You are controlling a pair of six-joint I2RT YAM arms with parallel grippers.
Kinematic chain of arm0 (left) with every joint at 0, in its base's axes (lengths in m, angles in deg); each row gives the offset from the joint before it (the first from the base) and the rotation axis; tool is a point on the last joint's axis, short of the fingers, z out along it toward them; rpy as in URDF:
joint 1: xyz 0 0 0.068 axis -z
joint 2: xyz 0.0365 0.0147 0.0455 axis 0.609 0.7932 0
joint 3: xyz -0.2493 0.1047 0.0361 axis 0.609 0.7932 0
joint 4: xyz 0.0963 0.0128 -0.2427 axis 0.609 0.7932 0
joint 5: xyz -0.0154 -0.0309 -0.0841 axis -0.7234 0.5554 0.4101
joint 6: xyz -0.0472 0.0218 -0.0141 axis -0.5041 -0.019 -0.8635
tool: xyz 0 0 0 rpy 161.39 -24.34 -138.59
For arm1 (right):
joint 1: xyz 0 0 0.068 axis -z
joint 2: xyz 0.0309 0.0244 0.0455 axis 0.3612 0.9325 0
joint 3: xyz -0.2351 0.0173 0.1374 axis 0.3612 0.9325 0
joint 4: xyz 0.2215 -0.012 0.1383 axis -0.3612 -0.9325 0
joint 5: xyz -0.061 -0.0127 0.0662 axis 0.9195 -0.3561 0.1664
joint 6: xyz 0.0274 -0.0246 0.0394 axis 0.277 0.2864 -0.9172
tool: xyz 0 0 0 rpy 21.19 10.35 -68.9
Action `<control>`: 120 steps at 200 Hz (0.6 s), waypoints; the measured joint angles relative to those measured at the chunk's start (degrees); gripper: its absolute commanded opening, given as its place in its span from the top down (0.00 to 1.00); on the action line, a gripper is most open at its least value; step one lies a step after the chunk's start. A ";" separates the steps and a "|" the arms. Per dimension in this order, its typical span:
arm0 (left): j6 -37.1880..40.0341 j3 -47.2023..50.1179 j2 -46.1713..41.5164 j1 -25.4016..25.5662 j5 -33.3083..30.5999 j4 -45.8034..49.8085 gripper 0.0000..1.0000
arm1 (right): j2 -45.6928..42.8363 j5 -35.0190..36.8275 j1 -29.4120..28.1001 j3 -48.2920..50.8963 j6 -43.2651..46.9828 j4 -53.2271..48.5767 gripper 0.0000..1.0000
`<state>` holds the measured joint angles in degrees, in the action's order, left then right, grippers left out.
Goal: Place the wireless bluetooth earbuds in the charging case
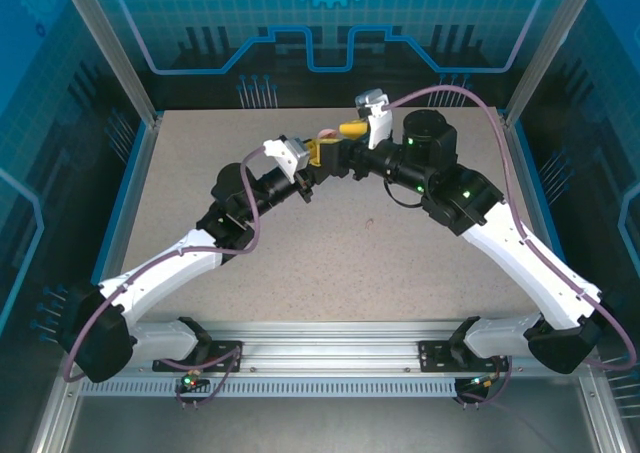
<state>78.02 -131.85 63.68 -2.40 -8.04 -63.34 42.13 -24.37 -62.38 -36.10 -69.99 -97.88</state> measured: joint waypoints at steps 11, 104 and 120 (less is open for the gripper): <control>-0.11 0.28 0.13 0.00 -0.07 -0.33 1.00 | -0.13 0.31 0.04 -0.52 -0.50 -0.24 0.29; -0.22 1.27 0.42 0.00 -1.07 -1.40 1.00 | -5.42 7.21 7.93 1.20 -10.01 -7.13 0.23; -0.22 1.29 0.42 0.00 -1.07 -1.66 1.00 | -5.53 8.00 10.36 3.06 -13.09 -9.18 0.23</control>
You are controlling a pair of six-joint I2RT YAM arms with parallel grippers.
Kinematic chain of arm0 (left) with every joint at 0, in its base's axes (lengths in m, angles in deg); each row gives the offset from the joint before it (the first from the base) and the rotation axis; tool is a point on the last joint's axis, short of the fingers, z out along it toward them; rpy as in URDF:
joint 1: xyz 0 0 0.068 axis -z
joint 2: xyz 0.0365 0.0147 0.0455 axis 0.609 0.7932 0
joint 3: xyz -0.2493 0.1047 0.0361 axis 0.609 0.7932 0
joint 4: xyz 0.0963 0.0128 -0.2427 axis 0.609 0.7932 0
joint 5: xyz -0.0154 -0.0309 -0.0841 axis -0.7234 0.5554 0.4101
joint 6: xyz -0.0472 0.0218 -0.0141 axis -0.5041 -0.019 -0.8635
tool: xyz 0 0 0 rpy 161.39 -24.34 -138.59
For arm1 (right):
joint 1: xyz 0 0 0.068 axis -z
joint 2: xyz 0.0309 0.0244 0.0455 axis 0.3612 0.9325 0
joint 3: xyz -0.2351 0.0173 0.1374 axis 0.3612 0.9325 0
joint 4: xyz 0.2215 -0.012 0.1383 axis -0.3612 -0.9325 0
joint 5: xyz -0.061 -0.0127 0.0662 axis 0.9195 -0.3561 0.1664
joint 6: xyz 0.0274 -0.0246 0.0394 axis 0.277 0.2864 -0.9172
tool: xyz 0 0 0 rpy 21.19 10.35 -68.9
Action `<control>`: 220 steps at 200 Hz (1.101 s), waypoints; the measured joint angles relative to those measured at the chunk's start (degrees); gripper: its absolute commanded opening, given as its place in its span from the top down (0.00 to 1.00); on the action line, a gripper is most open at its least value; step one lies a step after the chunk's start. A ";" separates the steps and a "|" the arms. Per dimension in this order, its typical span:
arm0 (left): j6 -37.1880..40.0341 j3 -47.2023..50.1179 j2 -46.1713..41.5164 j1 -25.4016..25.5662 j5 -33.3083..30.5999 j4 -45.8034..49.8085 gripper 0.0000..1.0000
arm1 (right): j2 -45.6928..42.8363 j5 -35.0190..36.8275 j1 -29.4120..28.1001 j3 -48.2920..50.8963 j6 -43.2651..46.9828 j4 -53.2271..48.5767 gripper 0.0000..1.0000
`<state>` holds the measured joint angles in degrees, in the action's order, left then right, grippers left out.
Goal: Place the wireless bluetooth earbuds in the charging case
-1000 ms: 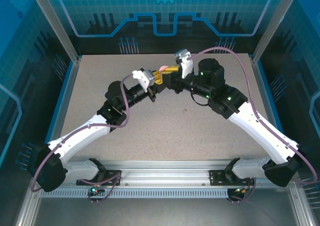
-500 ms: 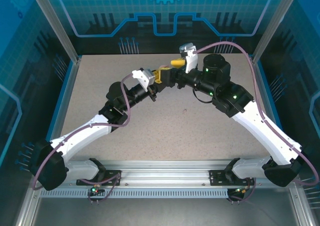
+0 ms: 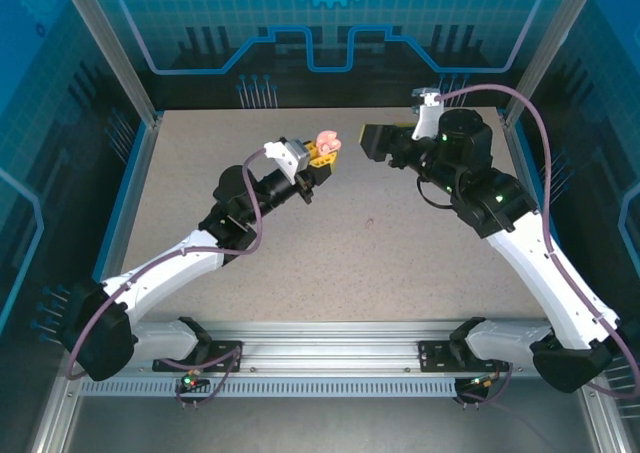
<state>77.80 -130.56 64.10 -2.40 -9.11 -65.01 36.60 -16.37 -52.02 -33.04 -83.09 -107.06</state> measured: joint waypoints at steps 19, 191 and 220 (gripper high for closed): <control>0.00 0.17 0.00 0.00 -0.37 -0.13 1.00 | 0.57 0.57 2.97 2.75 -3.93 -3.06 0.23; -0.04 5.33 -4.98 0.00 -1.97 -0.13 1.00 | 35.56 -0.61 5.38 2.01 -20.76 -14.60 0.27; -0.44 5.40 -5.31 0.00 -1.95 -0.13 1.00 | 39.56 1.62 5.33 -2.12 -22.69 -17.46 0.27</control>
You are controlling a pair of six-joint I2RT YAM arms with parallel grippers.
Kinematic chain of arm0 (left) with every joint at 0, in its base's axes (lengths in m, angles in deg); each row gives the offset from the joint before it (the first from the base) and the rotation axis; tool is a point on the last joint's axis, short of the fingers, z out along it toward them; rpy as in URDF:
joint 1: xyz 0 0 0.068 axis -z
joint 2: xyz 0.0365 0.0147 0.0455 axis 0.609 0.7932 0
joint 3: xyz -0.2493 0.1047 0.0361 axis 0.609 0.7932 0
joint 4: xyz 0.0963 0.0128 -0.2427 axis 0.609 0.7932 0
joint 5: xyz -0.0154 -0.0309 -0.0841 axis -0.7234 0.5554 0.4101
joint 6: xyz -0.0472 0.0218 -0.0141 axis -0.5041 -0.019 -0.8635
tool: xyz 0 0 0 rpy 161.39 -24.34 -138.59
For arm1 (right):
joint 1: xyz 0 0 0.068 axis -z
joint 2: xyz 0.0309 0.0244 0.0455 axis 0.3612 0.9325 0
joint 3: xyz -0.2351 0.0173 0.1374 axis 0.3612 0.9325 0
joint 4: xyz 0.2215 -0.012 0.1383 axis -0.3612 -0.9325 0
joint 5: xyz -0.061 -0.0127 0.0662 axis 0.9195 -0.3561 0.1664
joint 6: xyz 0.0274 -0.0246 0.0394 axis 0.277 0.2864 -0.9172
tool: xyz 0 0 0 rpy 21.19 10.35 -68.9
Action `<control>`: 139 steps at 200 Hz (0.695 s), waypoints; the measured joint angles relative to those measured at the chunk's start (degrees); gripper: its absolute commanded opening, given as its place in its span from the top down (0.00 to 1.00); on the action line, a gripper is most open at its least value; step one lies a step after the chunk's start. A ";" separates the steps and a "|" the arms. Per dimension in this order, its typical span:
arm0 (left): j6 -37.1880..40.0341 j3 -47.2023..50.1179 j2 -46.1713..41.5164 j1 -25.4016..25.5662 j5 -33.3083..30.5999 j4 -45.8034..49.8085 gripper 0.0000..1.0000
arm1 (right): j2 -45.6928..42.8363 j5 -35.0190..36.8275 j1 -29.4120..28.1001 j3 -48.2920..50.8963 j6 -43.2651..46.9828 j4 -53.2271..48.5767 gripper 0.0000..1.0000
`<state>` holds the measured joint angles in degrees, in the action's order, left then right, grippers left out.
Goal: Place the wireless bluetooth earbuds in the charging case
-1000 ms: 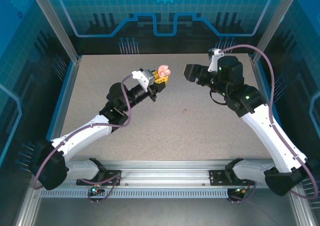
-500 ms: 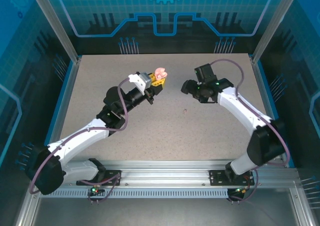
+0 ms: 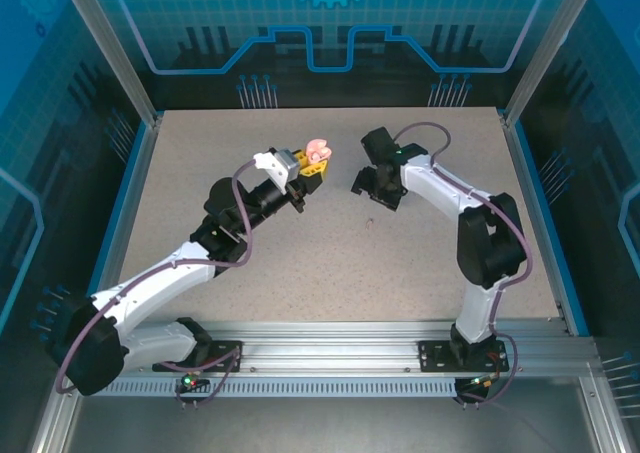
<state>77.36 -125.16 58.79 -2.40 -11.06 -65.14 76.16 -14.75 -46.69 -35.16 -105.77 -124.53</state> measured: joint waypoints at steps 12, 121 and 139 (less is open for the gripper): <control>-0.22 0.17 -0.33 0.00 0.00 -0.07 1.00 | 1.57 0.92 -0.11 -1.81 -0.98 -1.55 0.28; -0.22 1.03 -2.21 0.00 0.00 0.04 1.00 | 7.82 5.05 -3.85 -5.92 -10.45 -6.58 0.40; -0.24 1.22 -2.67 0.00 0.00 0.00 1.00 | 8.70 5.05 -3.80 -5.92 -11.45 -6.56 0.42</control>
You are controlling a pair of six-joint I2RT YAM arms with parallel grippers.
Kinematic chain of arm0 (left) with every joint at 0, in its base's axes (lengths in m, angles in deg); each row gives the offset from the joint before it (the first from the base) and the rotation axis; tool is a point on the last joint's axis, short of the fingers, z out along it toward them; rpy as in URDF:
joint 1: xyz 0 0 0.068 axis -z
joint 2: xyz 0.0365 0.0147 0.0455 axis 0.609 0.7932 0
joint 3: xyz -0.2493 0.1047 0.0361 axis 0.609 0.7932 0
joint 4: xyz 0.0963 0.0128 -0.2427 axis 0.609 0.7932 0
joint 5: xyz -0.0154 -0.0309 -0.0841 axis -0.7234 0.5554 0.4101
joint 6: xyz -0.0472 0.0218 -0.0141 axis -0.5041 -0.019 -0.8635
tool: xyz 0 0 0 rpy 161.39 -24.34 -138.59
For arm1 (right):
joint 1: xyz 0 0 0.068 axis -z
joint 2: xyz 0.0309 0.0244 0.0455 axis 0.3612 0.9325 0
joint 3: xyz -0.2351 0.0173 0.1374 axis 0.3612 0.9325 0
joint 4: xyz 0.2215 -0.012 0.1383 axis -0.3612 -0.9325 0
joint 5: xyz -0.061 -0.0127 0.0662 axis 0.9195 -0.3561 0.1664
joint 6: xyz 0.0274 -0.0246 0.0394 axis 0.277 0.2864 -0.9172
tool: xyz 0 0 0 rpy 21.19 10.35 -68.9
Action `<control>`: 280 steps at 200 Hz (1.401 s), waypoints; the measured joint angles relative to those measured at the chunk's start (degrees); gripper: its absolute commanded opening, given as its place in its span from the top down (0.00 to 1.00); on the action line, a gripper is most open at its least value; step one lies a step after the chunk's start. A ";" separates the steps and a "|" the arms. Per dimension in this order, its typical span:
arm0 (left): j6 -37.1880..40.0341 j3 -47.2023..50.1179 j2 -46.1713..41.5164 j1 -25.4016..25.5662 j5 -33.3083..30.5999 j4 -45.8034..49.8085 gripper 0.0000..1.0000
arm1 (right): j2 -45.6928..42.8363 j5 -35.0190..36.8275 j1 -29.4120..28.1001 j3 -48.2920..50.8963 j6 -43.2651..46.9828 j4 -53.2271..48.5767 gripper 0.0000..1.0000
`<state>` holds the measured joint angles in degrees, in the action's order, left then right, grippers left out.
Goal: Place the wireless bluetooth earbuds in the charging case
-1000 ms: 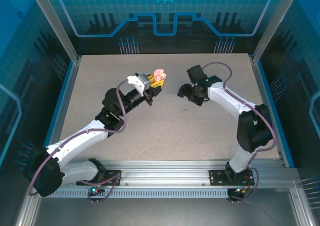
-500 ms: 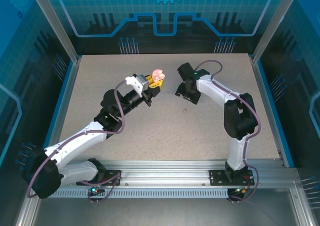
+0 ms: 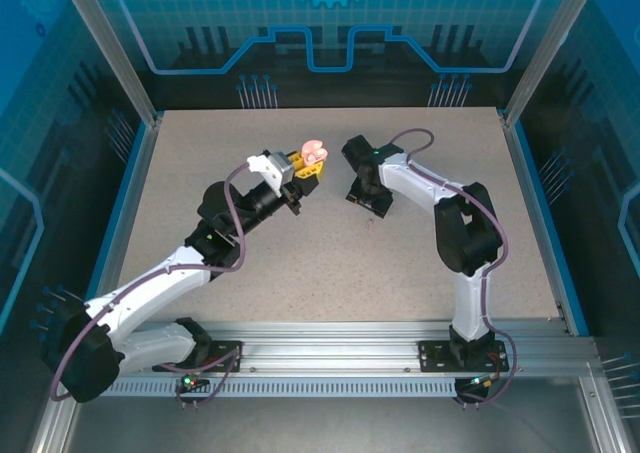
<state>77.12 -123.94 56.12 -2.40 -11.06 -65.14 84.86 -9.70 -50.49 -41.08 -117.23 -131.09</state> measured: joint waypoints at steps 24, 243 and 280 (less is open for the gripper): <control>0.00 0.24 -0.26 0.00 0.00 0.04 1.00 | 1.51 -0.04 0.00 0.44 -0.57 0.15 0.43; -0.02 0.50 -0.31 0.00 0.02 0.11 1.00 | 2.51 -0.26 0.00 3.87 -1.62 2.16 0.45; -0.02 0.50 -0.31 0.00 0.02 0.13 1.00 | 2.71 -0.26 0.00 3.87 -1.60 2.16 0.46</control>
<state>77.10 -123.44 55.81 -2.40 -11.04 -65.01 87.57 -9.97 -50.49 -37.21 -118.82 -128.92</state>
